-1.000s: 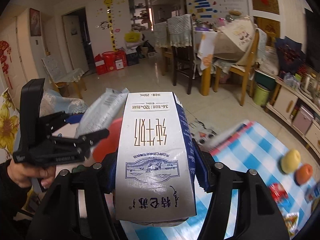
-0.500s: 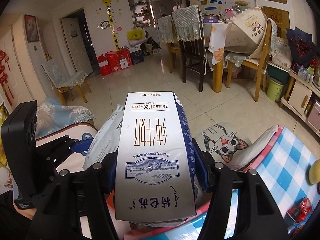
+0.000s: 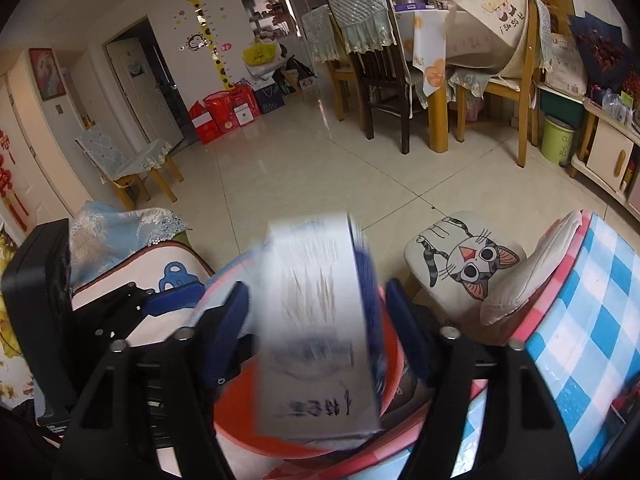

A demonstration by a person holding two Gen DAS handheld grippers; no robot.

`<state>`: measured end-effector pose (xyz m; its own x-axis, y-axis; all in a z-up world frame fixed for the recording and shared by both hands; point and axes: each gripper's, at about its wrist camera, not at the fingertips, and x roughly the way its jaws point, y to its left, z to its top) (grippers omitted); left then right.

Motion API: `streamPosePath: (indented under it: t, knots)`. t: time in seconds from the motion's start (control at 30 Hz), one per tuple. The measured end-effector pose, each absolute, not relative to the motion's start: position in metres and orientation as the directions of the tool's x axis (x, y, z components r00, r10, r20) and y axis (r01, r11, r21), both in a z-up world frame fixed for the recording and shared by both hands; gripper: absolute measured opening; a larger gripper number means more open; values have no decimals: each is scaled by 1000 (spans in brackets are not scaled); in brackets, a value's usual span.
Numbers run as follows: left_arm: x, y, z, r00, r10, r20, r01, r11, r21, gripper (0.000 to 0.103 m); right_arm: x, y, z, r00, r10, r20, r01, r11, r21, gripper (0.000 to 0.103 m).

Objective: Collect trash
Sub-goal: 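Drop the milk carton into the pink bucket with the right tool while the left tool drops the packet, then move both open tools back over the table toward the remaining wrappers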

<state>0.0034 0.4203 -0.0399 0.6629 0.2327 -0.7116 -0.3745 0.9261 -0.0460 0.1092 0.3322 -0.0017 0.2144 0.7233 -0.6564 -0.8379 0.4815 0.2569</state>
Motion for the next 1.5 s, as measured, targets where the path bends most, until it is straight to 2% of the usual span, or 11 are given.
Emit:
streamPosePath:
  t: [0.4,0.57,0.77,1.0,1.23,1.5]
  knots:
    - [-7,422,-25,673,267,-690,-416,908,-54,87,116,293,3,252,728,-638,-804,524,281,76]
    - [-10,405,-15,692,260,-674,-404,913,-62,89,110,234,6,333,711,-619,-764,588,264,83]
    - [-8,359,-17,714,195,-673,-319,945,-65,89,92,127,-8,465,636,-616,-664,710,233,90]
    - [15,262,-25,730,79,-679,-134,991,-28,89,58,-14,-38,614,478,-628,-485,856,178,90]
    - [46,142,-40,727,-83,-682,94,995,-21,89,35,-119,-59,702,294,-649,-341,938,57,91]
    - [69,26,-74,724,-184,-665,255,967,10,89,32,-184,-86,724,228,-651,-277,960,29,91]
